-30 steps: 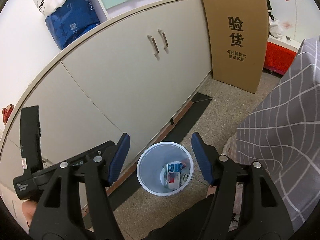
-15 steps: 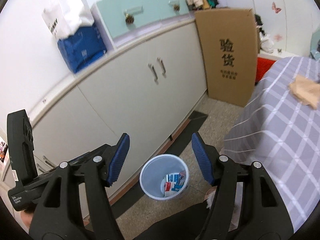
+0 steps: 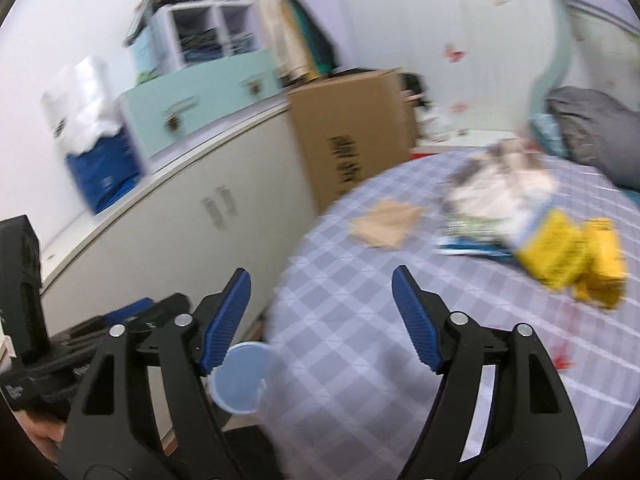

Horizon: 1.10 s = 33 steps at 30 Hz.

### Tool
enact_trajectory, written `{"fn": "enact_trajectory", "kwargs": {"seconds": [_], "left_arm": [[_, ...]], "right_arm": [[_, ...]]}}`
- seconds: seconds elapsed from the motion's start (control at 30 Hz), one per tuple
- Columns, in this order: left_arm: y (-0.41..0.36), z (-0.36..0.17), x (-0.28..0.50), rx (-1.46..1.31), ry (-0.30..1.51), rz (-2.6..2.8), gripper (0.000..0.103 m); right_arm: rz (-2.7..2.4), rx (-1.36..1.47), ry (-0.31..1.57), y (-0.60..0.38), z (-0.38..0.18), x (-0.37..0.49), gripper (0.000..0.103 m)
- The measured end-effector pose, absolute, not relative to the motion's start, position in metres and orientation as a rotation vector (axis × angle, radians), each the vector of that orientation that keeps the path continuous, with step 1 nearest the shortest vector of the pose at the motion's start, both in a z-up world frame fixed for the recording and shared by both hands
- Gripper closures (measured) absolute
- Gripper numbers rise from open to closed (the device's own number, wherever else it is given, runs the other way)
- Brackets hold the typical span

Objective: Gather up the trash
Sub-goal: 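Move both empty tools back over the table toward the yellow trash, then grasp the yellow-blue carton with the left tool while the right tool grasps the yellow bag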

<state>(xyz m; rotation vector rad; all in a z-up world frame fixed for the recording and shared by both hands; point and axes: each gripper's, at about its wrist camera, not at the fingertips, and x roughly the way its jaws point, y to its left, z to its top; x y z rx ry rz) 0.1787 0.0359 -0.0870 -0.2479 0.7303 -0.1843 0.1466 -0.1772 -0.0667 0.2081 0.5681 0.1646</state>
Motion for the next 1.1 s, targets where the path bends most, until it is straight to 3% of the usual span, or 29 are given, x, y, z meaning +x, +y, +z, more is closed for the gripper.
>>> {"fn": "enact_trajectory", "kwargs": {"seconds": [0.33,0.4,0.67,0.7,0.77,0.83,1.1], "left_arm": [[-0.072,-0.080,0.195,-0.133,0.768,-0.349,0.028],[-0.094,-0.078,0.199,-0.118,0.769,-0.377,0.024],[-0.175,-0.078,0.216,0.036,0.768,-0.498,0.023],[-0.182,-0.079,0.217,0.059,0.765,-0.508,0.023],[-0.201,-0.081,0.217,0.113,0.758,-0.539,0.023],[-0.220,-0.085,0.216,0.166,0.755,-0.561,0.023],[-0.285,-0.110,0.216,0.340,0.745,-0.534,0.023]], "right_arm": [[-0.184,0.353,0.595,-0.340,-0.089,0.123,0.027],[-0.221,0.407,0.621,-0.370,-0.100,0.127,0.027],[-0.146,0.539,0.705,-0.413,-0.128,0.153,0.027],[-0.133,0.543,0.708,-0.415,-0.129,0.155,0.029],[-0.094,0.560,0.720,-0.419,-0.132,0.161,0.060],[-0.091,0.560,0.714,-0.425,-0.132,0.161,0.070],[-0.160,0.536,0.644,-0.442,-0.123,0.141,0.074]]}}
